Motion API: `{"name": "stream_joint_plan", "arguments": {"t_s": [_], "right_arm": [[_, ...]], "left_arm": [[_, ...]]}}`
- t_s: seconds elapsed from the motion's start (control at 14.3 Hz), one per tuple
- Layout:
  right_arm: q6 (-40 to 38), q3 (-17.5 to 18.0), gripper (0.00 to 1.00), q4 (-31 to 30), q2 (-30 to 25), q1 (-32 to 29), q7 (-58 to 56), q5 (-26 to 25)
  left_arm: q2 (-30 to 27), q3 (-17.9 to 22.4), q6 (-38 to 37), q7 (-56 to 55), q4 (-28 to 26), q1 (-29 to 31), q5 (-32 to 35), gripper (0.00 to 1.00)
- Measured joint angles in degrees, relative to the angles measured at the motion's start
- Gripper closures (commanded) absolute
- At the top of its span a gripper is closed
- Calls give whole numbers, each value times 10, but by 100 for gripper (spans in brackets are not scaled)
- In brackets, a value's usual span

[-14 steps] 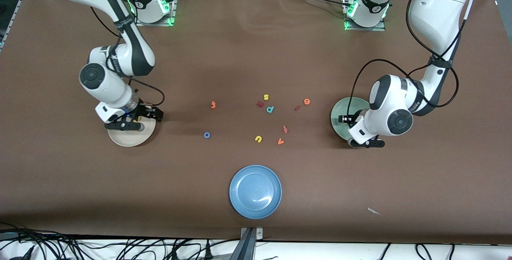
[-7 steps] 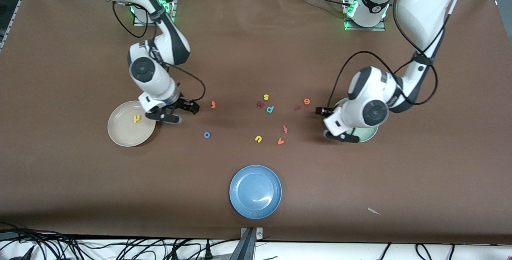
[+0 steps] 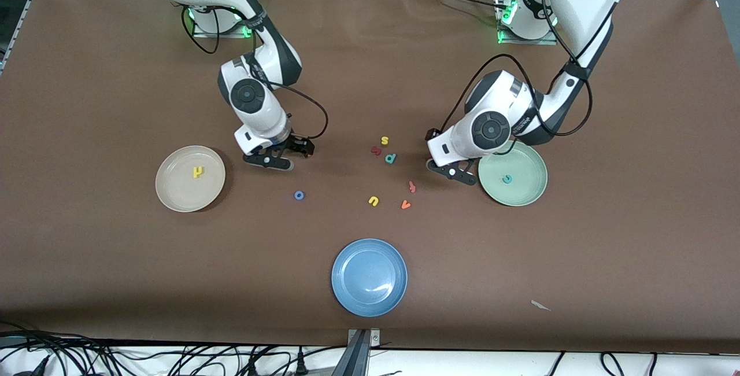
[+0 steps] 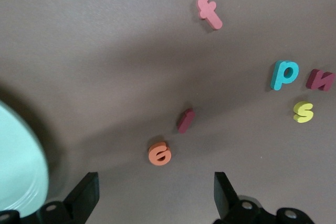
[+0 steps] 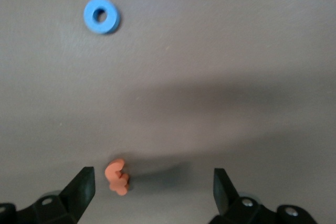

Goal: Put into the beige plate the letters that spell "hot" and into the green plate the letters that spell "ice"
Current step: 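Grasp orange 6 with the left gripper while the right gripper grasps another orange letter, then place orange 6 on the green plate while the right gripper places its letter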

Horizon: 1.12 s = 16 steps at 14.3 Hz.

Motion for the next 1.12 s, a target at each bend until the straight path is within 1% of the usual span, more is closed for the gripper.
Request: {"name": "stream_joint_plan", "arguments": {"t_s": [0.07, 0.14, 0.28, 0.35, 0.49, 0.56, 0.63, 0.7, 0.84, 0.91, 1.05, 1.12], "right_arm": [[1, 0, 0, 4, 6, 6, 0, 0], [1, 0, 0, 8, 12, 11, 0, 0], [1, 0, 4, 19, 26, 20, 0, 0], [1, 0, 7, 26, 33, 24, 0, 0], [1, 0, 21, 37, 45, 29, 0, 0], [1, 0, 25, 41, 48, 29, 0, 0], [1, 0, 33, 44, 51, 29, 0, 0], [0, -1, 38, 45, 51, 29, 0, 0], [0, -1, 44, 47, 51, 29, -1, 0], [-1, -1, 48, 48, 50, 29, -1, 0], [-2, -2, 52, 49, 50, 29, -1, 0], [-2, -2, 53, 49, 50, 29, -1, 0]], "left_arm": [[0, 0, 34, 0, -22, 0, 5, 11], [0, 0, 63, 1, -44, -1, 7, 12], [0, -1, 92, 3, -71, -5, 9, 18], [0, -1, 95, 3, -76, -11, 20, 19], [0, -1, 97, -1, -79, -22, 58, 19], [0, -1, 98, -2, -80, -23, 66, 19], [2, -1, 102, -2, -81, -24, 67, 20], [4, -1, 109, -2, -83, -23, 67, 21], [9, 1, 127, -1, -89, -22, 70, 29], [12, 2, 133, -1, -92, -20, 81, 31], [16, 2, 138, -1, -97, -18, 103, 31], [19, 2, 144, -1, -97, -17, 107, 33]]}}
